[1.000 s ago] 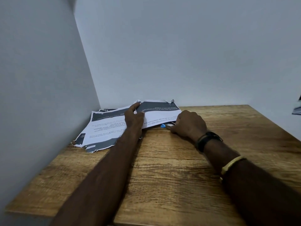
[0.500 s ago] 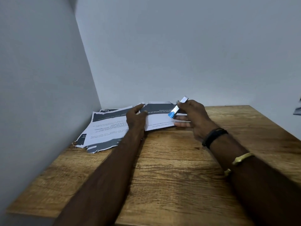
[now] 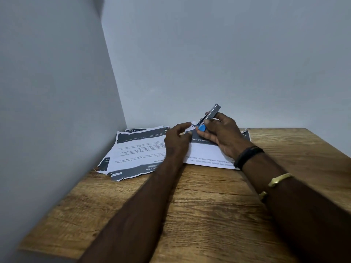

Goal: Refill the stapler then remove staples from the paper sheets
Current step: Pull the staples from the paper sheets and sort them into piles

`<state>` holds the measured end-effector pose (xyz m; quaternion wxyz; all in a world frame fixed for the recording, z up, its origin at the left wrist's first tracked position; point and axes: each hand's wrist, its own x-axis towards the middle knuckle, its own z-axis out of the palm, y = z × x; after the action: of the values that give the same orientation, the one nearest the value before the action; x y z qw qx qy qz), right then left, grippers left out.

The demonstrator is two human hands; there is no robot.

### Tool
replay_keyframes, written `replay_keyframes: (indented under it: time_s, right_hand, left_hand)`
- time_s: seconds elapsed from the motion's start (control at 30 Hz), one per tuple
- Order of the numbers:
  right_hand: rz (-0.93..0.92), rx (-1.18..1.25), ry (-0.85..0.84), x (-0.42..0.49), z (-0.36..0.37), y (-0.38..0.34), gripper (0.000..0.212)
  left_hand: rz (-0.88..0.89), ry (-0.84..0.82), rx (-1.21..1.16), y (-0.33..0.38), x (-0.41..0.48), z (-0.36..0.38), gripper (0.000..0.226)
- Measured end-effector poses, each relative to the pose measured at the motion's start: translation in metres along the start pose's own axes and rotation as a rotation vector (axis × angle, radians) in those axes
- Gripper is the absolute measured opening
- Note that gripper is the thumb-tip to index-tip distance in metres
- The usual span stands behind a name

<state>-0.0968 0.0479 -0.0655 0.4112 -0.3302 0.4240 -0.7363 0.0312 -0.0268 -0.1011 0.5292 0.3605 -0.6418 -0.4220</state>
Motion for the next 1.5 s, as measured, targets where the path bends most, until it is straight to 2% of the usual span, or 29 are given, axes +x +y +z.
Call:
replay_keyframes:
  time_s: [0.13, 0.3, 0.43, 0.73, 1.03, 1.27, 1.5]
  right_hand:
    - [-0.067, -0.107, -0.056, 0.007, 0.001, 0.005, 0.025]
    - [-0.153, -0.222, -0.106, 0.008, 0.000, 0.007, 0.030]
    - [-0.215, -0.269, -0.099, 0.005, -0.002, 0.007, 0.033]
    - [-0.175, -0.354, -0.139, 0.006, -0.009, 0.006, 0.034]
    - [-0.256, -0.482, -0.013, 0.012, -0.007, 0.008, 0.021]
    - [-0.264, -0.511, 0.058, 0.015, -0.007, 0.011, 0.023]
    - [-0.260, -0.505, 0.134, 0.014, -0.009, 0.010, 0.018]
  left_hand:
    - [-0.027, 0.047, -0.058, 0.001, 0.000, 0.001, 0.022]
    - [-0.040, 0.045, -0.095, 0.005, -0.003, 0.001, 0.038]
    - [-0.033, 0.030, -0.101, 0.007, -0.006, 0.002, 0.038]
    - [0.067, 0.018, 0.012, 0.012, -0.009, 0.001, 0.034]
    - [0.093, 0.036, 0.043, 0.011, -0.009, 0.002, 0.032]
    - [0.117, 0.028, 0.066, 0.011, -0.008, 0.003, 0.021]
    - [0.104, -0.125, 0.147, 0.007, -0.008, 0.003, 0.010]
